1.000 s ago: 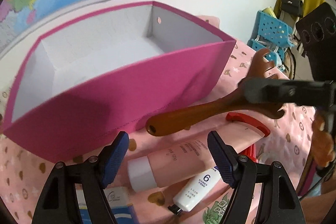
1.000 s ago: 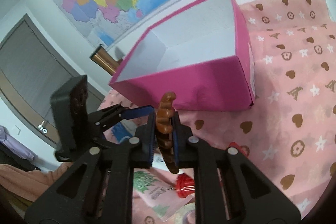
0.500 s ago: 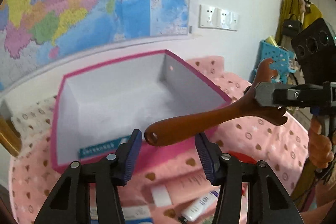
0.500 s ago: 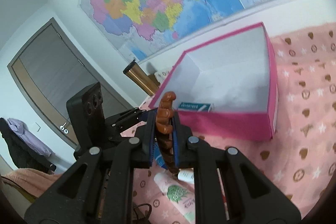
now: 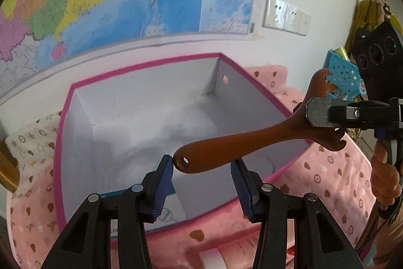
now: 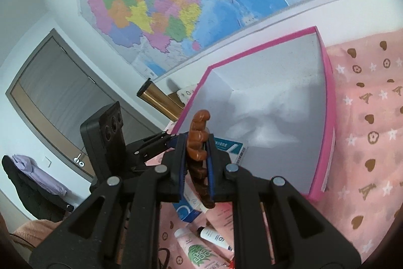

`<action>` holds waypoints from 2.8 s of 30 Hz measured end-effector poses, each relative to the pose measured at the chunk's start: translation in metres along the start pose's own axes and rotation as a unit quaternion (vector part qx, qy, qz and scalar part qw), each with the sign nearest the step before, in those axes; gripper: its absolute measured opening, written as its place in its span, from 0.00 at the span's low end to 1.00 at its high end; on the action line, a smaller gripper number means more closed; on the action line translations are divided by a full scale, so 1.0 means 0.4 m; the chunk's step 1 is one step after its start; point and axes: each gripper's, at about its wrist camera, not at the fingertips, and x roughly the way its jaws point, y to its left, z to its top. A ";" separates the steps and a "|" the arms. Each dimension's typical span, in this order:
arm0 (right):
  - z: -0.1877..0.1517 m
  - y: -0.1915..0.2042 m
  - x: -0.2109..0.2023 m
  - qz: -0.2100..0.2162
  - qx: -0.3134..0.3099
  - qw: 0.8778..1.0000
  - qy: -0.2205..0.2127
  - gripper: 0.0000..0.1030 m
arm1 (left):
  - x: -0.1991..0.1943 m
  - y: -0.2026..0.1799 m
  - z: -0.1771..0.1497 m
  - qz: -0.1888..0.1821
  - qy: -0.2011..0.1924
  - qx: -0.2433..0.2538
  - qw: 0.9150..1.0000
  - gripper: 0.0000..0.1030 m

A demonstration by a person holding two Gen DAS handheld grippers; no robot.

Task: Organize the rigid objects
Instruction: 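Lift the massager, carry it into the magenta box, and open the right gripper, then move the right gripper down to the red plastic trigger-shaped object, then grasp the red object by its neck with the right gripper and lift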

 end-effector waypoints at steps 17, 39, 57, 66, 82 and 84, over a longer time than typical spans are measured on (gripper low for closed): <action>0.051 -0.052 0.065 -0.186 -0.019 0.982 0.015 0.35 | 0.044 0.040 -0.018 0.023 0.024 -0.020 0.999 0.47; -0.266 -0.061 -0.109 -0.217 -0.011 0.975 0.044 0.36 | -0.102 -0.103 -0.172 -0.086 -0.007 0.018 0.996 0.56; -0.408 -0.092 -0.094 -0.140 0.063 0.985 0.075 0.36 | -0.019 -0.284 -0.268 -0.150 0.072 0.102 0.981 0.56; -0.409 -0.132 -0.078 -0.132 0.107 0.983 0.064 0.36 | 0.042 -0.301 -0.276 -0.159 0.106 0.106 0.976 0.54; -0.401 -0.144 -0.071 -0.115 0.154 0.981 0.029 0.46 | 0.025 -0.312 -0.255 -0.185 0.083 0.099 0.974 0.35; -0.397 -0.143 -0.068 -0.118 0.156 0.980 0.030 0.46 | 0.027 -0.307 -0.254 -0.186 0.085 0.094 0.974 0.35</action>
